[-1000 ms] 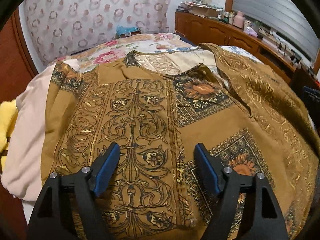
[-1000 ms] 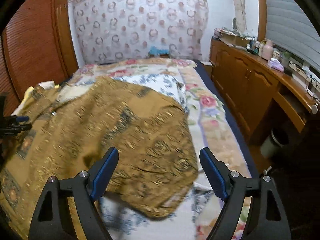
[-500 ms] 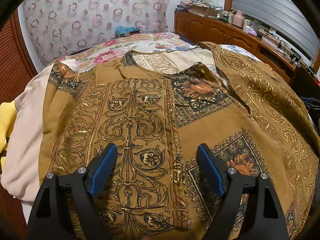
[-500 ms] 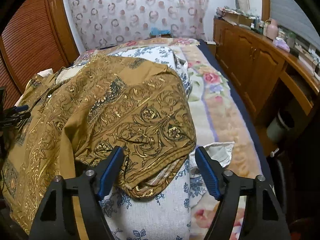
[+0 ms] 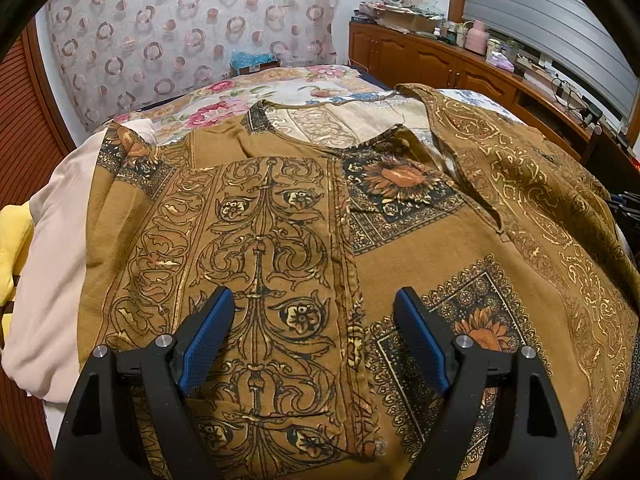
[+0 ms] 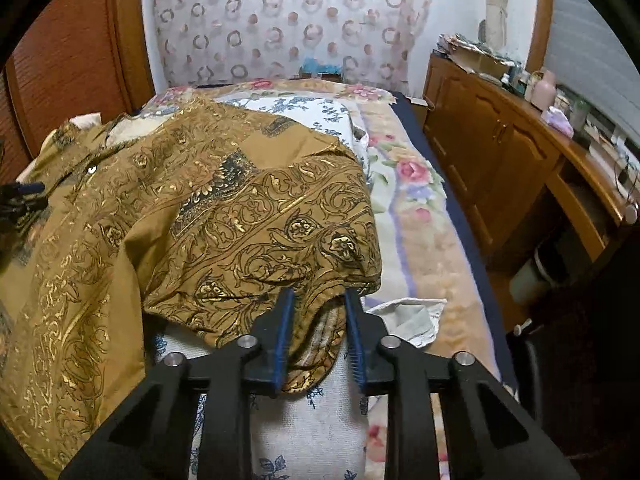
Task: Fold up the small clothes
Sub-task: 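Grasp the shirt sleeve cuff with the right gripper and lift it, then lay the held sleeve across the shirt body and open the right gripper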
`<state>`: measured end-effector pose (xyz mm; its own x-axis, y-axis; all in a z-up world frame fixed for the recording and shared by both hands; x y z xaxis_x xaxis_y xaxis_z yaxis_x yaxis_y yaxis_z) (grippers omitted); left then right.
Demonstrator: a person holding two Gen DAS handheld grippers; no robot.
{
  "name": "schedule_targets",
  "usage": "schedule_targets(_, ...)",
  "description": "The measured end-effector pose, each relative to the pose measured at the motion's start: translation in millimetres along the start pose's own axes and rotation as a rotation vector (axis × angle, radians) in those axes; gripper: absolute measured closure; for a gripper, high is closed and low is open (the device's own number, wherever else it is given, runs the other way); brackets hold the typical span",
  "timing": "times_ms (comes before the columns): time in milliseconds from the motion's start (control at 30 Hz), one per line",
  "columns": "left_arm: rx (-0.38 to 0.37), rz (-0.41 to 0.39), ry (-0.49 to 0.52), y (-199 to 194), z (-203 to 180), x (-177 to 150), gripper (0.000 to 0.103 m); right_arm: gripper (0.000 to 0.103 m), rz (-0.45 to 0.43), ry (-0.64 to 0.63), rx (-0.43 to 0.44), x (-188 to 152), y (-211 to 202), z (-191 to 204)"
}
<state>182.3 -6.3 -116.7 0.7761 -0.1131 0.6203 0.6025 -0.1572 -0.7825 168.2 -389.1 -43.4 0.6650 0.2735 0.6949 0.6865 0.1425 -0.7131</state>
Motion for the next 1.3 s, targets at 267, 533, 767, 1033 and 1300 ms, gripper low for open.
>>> schedule_targets(267, 0.043, -0.028, -0.019, -7, 3, -2, 0.02, 0.095, -0.067, -0.006, 0.022, 8, -11, -1)
schedule_targets(533, 0.03, -0.133, -0.092, -50, 14, -5, 0.02, 0.095, -0.183, -0.031, 0.06, 35, -33, 21)
schedule_targets(767, 0.006, -0.203, -0.124, -79, 12, -14, 0.02, 0.095, -0.234, -0.113, 0.146, 54, -35, 69)
schedule_targets(1033, -0.003, -0.245, -0.115, -94, 1, -22, 0.02, 0.095, -0.179, -0.147, 0.249, 40, -14, 107)
schedule_targets(1300, -0.026, -0.251, -0.133, -95, -1, -25, 0.02, 0.09, -0.118, -0.093, 0.282, 51, 1, 106)
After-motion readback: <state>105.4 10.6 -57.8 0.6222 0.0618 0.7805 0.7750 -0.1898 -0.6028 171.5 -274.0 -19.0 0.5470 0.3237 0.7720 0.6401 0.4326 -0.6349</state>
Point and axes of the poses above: each gripper's, at about its wrist camera, not at the fingertips, and y roughly the way its jaws point, z to its left, x to its top, the point moved 3 cm from there along y, roughly the way its jaws point, and after that the axes turned 5 degrees about -y, right-handed, at the moved point
